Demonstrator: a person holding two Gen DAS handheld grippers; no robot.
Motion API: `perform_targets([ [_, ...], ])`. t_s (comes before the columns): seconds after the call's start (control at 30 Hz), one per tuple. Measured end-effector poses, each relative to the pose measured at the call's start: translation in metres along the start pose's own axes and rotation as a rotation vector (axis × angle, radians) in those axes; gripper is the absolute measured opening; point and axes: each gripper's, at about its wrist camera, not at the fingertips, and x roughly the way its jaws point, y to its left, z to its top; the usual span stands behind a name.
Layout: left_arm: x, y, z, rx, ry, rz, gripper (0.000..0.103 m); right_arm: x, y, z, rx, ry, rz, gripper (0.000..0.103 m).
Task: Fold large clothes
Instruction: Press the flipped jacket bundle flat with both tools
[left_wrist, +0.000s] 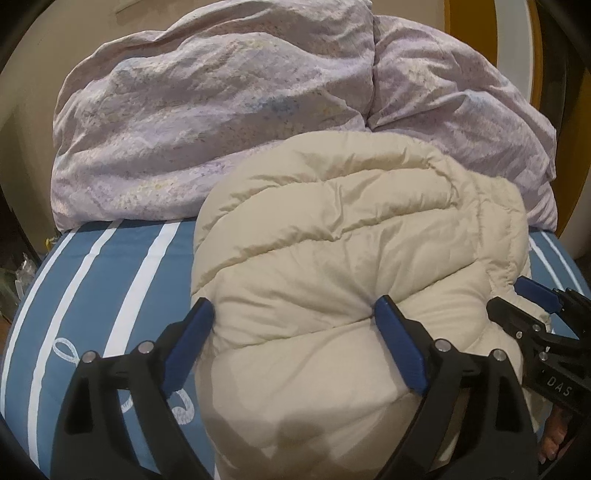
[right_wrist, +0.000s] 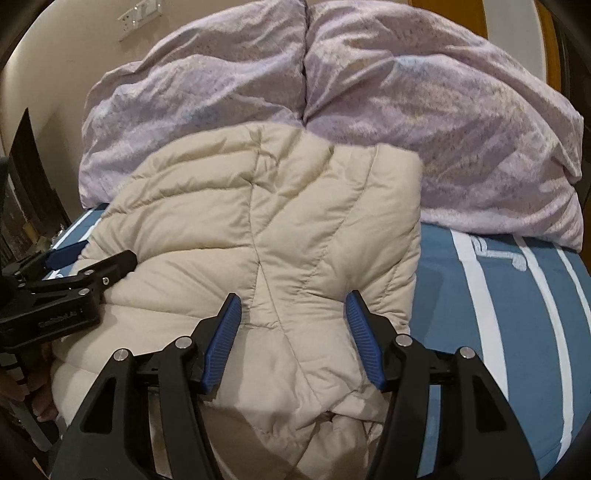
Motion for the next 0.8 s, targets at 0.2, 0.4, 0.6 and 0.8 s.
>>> perform_targets([
  [0.2,0.013,0.002,-0.007,-0.006,0.017,-0.016,0.093,0.012,-0.004,-0.004,0.015,0.033,0.004,0.061],
  [0.4,0.024,0.005,-0.012,-0.022,0.037,-0.037,0.095,0.021,-0.008,-0.007,0.027,0.059,0.011,0.063],
  [0.6,0.033,0.005,-0.014,-0.031,0.054,-0.049,0.097,0.028,-0.011,-0.009,0.045,0.073,0.023,0.064],
  [0.8,0.041,0.009,-0.016,-0.051,0.076,-0.071,0.1,0.033,-0.013,-0.009,0.054,0.087,0.029,0.064],
])
